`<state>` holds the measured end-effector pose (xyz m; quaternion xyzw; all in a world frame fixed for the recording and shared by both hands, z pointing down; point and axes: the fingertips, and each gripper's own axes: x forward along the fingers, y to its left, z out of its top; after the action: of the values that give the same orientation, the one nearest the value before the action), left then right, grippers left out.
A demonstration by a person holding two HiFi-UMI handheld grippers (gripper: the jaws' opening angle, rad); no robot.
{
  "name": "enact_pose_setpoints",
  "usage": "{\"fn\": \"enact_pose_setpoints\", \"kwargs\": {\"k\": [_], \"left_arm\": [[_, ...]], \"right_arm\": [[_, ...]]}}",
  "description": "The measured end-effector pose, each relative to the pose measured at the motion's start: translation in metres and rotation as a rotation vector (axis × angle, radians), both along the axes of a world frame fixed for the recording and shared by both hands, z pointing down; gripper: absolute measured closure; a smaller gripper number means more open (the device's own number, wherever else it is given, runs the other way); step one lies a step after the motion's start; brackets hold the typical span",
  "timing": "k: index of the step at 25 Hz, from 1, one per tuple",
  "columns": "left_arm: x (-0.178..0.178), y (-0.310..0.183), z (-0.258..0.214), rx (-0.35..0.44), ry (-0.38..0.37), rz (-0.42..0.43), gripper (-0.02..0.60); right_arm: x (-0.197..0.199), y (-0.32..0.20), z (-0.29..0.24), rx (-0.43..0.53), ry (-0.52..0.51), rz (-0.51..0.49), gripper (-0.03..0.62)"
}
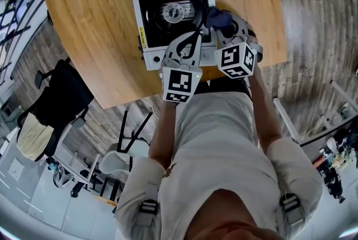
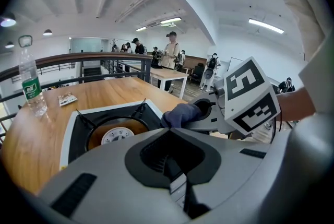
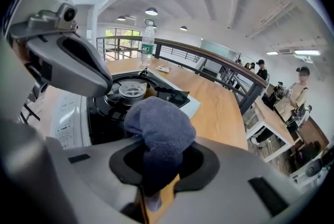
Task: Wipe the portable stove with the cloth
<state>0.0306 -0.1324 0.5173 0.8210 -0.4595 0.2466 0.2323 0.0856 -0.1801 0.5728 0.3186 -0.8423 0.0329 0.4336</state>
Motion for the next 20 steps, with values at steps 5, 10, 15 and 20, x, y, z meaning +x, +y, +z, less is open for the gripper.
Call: {"fn": "enact_pose_setpoints", "kwargs": {"k": [5,10,15,20], "left_arm": [[0.0,-0.005,0.001,-0.002,-0.002,-0.014,0.561],[-0.001,-0.014,0.001,-0.002,-0.004,-0.029,0.561],[-0.001,-0.021,-0.003,0.005,-0.019,-0.055,0.561],[-0.003,-0.026,-0.007,0.008,-0.031,-0.092,0.561]], "right_arm": [[-0.001,-0.018,0.001,0.015,0.007,-0.019,0.487],[-0.006,-0.039,0.002,0.04,0.025,-0.041,0.487],[-0.01,-0.063,0.002,0.069,0.037,-0.063,0.487],[-0.012,-0.086,0.003,0.083,0.035,-0.077,0.487]]}}
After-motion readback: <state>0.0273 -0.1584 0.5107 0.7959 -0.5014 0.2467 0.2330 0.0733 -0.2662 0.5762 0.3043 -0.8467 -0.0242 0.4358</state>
